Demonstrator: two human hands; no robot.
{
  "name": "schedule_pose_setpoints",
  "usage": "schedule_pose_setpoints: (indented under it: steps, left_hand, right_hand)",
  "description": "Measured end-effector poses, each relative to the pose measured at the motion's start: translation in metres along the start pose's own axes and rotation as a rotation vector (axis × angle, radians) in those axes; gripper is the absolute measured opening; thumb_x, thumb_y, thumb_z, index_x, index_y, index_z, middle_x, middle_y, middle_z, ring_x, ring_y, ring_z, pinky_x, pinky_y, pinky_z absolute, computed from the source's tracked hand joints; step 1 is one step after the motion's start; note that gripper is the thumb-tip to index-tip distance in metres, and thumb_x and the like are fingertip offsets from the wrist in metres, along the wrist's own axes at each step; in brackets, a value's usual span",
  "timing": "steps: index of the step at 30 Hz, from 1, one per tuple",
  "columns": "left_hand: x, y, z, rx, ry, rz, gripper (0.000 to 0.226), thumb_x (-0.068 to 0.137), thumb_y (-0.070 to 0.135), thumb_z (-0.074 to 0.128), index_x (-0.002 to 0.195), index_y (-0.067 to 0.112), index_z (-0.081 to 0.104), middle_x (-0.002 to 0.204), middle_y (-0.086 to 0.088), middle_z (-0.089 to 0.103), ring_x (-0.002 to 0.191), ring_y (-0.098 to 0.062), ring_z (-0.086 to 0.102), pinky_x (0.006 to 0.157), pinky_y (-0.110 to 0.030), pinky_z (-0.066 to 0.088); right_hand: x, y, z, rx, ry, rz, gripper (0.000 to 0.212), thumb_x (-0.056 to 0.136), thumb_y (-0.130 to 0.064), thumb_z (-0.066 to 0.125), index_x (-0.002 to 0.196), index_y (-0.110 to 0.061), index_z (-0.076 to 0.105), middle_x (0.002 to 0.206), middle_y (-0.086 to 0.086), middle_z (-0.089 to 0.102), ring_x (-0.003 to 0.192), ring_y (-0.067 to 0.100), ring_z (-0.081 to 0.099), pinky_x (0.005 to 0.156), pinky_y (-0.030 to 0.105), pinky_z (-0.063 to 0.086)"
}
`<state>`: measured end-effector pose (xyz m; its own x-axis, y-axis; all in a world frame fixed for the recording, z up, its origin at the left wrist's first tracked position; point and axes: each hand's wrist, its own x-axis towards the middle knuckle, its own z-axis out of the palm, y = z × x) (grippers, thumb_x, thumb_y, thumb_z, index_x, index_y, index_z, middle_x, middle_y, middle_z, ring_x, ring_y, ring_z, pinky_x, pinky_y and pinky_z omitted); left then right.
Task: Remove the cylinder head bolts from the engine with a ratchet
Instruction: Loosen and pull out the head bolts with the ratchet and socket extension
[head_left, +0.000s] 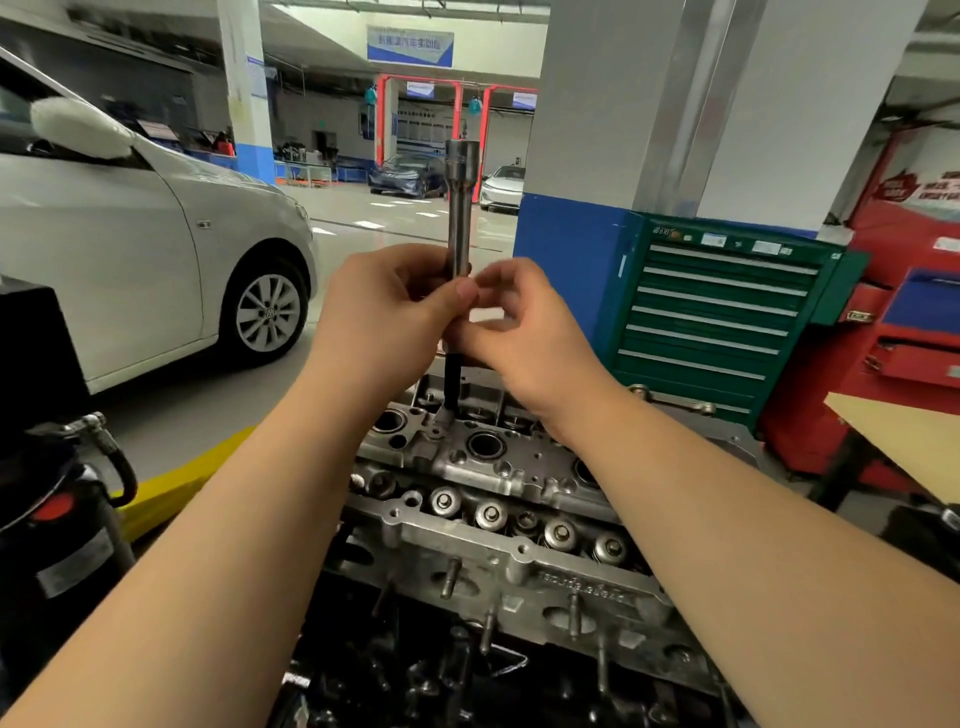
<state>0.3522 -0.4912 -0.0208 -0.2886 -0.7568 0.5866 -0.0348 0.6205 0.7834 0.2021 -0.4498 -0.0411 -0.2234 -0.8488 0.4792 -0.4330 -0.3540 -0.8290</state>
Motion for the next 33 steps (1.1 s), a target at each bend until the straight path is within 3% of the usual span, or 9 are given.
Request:
schedule_pose_setpoints:
  steps: [4,9,15,17,19,21,25,29,33]
  left_hand:
    - [0.0,0.002,0.0,-0.068,-0.086,0.019,0.019,0.097,0.009,0.071,0.114,0.014,0.078,0.095,-0.001,0.081,0.087,-0.016,0.077,0.083,-0.04,0.062]
    - [0.003,0.004,-0.004,-0.126,-0.139,-0.042,0.017,0.097,0.006,0.07,0.112,0.008,0.077,0.098,-0.012,0.079,0.095,-0.03,0.076,0.089,-0.05,0.061]
    - [0.0,0.001,-0.003,-0.319,-0.209,-0.144,0.021,0.097,0.01,0.07,0.117,0.008,0.073,0.099,-0.009,0.08,0.092,-0.02,0.078,0.087,-0.042,0.064]
    - [-0.003,0.003,0.008,-0.412,-0.264,-0.228,0.037,0.081,0.017,0.072,0.118,0.011,0.066,0.106,-0.015,0.074,0.093,-0.024,0.073,0.085,-0.043,0.059]
    - [-0.004,0.009,0.023,-0.298,-0.229,-0.238,0.04,0.07,0.022,0.068,0.109,0.022,0.058,0.098,-0.008,0.066,0.086,-0.019,0.063,0.075,-0.041,0.052]
    - [-0.004,0.016,0.035,-0.248,-0.072,-0.213,0.02,0.077,0.023,0.07,0.088,0.027,0.054,0.08,0.005,0.058,0.07,-0.014,0.055,0.064,-0.035,0.045]
    - [0.011,0.019,0.044,-0.373,0.061,-0.322,0.034,0.083,0.018,0.064,0.057,0.027,0.043,0.052,0.005,0.035,0.049,-0.016,0.03,0.051,-0.032,0.026]
    - [0.028,0.009,0.032,-0.42,-0.346,-0.332,0.027,0.09,0.012,0.061,0.068,0.016,0.046,0.051,-0.003,0.031,0.04,-0.016,0.024,0.045,-0.026,0.02]
    - [0.043,-0.002,0.01,-0.627,-0.835,-0.342,0.044,0.087,0.009,0.05,0.056,0.027,0.025,0.05,0.001,0.01,0.045,-0.016,0.006,0.051,-0.031,0.008]
  right_hand:
    - [0.006,-0.035,-0.01,0.3,-0.059,-0.106,0.032,0.091,-0.012,0.059,0.121,-0.022,0.068,0.126,0.011,0.071,0.119,0.027,0.067,0.103,0.047,0.054]
    - [0.037,-0.078,-0.026,0.115,-0.153,-0.068,0.026,0.111,-0.013,0.039,0.125,-0.011,0.062,0.119,0.013,0.074,0.112,0.032,0.072,0.102,0.052,0.055]
    - [0.045,-0.092,-0.036,-0.084,-0.179,-0.085,0.01,0.097,-0.004,0.066,0.107,-0.008,0.064,0.095,0.015,0.078,0.093,0.035,0.077,0.084,0.05,0.063]
    - [0.047,-0.091,-0.03,-0.19,-0.102,-0.101,0.01,0.095,-0.005,0.071,0.098,-0.011,0.064,0.091,0.012,0.079,0.087,0.032,0.078,0.081,0.052,0.064]
    - [0.046,-0.091,-0.024,-0.256,-0.01,-0.104,0.011,0.093,-0.009,0.074,0.095,-0.013,0.064,0.089,0.01,0.079,0.084,0.028,0.078,0.079,0.052,0.064]
    - [0.043,-0.095,-0.016,-0.335,0.062,-0.129,0.015,0.088,-0.018,0.079,0.093,-0.014,0.065,0.087,0.009,0.078,0.083,0.025,0.077,0.078,0.051,0.063]
    - [0.035,-0.106,-0.014,-0.635,0.131,-0.2,0.026,0.083,-0.036,0.082,0.089,-0.013,0.071,0.07,-0.002,0.067,0.064,0.014,0.061,0.065,0.032,0.053]
    - [0.035,-0.111,-0.035,-0.164,-0.117,-0.015,0.041,0.102,-0.02,0.065,0.141,-0.01,0.058,0.126,0.006,0.072,0.106,0.018,0.074,0.097,0.042,0.058]
    - [0.039,-0.116,-0.034,-0.046,-0.279,-0.01,0.027,0.105,-0.004,0.051,0.13,-0.006,0.062,0.112,0.013,0.076,0.108,0.029,0.074,0.092,0.041,0.06]
